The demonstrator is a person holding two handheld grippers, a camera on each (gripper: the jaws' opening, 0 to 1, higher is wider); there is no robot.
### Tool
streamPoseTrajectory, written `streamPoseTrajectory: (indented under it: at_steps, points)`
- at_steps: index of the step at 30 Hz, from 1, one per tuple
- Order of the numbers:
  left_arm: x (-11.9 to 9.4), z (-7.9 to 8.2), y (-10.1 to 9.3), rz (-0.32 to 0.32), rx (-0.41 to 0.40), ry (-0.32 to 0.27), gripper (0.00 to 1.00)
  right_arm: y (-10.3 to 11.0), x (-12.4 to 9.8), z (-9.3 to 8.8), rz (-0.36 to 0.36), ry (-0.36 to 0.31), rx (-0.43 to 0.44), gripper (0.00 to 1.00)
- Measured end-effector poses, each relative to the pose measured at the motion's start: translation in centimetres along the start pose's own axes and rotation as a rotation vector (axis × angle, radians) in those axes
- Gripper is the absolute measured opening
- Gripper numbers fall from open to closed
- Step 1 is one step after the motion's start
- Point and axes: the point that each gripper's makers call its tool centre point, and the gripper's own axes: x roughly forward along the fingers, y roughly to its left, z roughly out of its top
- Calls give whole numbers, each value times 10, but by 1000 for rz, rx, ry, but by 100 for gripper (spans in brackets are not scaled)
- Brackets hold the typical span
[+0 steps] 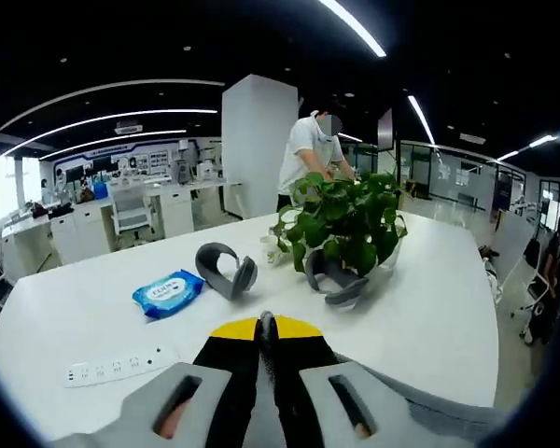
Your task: Fold the towel on the table until its edges align and the towel forms a compact rectangular stack.
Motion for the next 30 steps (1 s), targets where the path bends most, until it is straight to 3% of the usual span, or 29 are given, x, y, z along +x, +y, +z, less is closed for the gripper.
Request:
streamPoseTrajectory:
  at_steps: [10, 30]
  points:
    - [-50, 4, 50, 57, -22, -35, 4, 64, -2, 30, 65, -35, -93, 1]
    - [-129, -3, 132, 135, -50, -72, 4, 169, 5, 61, 161, -87, -173, 1]
